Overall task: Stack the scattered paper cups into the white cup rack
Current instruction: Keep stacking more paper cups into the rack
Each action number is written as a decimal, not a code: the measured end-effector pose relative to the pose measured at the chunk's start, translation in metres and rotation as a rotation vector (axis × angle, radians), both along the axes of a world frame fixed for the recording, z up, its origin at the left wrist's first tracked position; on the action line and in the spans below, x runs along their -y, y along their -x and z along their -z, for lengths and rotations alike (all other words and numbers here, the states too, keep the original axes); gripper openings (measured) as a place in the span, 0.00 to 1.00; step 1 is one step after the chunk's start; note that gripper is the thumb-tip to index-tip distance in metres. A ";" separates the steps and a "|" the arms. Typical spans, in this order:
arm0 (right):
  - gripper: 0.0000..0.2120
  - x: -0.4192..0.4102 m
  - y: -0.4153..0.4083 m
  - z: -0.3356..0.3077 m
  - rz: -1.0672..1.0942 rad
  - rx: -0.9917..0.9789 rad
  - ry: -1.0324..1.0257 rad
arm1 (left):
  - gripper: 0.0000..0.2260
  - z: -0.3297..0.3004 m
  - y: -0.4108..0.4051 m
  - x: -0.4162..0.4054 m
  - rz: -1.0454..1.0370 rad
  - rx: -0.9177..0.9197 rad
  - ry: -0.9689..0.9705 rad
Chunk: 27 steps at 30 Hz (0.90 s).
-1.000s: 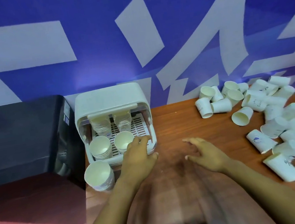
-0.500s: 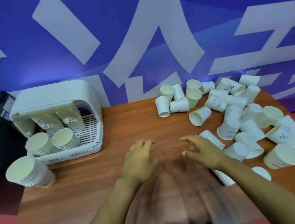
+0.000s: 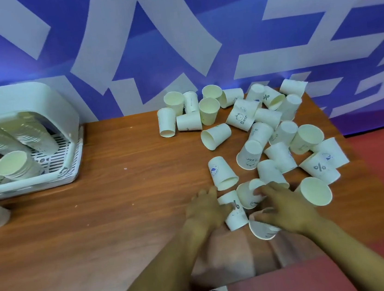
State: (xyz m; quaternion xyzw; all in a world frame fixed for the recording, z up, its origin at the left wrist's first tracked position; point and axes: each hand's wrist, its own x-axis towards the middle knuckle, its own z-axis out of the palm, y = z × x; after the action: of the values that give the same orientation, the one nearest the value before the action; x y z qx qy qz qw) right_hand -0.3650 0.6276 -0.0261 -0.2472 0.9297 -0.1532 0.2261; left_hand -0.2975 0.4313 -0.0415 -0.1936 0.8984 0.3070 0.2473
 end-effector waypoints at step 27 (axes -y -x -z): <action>0.19 -0.018 -0.001 -0.017 0.083 0.084 0.104 | 0.32 0.012 0.001 -0.013 -0.191 -0.123 -0.148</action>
State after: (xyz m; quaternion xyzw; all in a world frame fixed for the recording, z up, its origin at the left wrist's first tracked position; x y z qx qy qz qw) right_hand -0.3642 0.6452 -0.0087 -0.2132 0.9196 -0.2206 0.2452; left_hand -0.2987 0.4447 -0.0536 -0.2403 0.8643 0.4056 0.1752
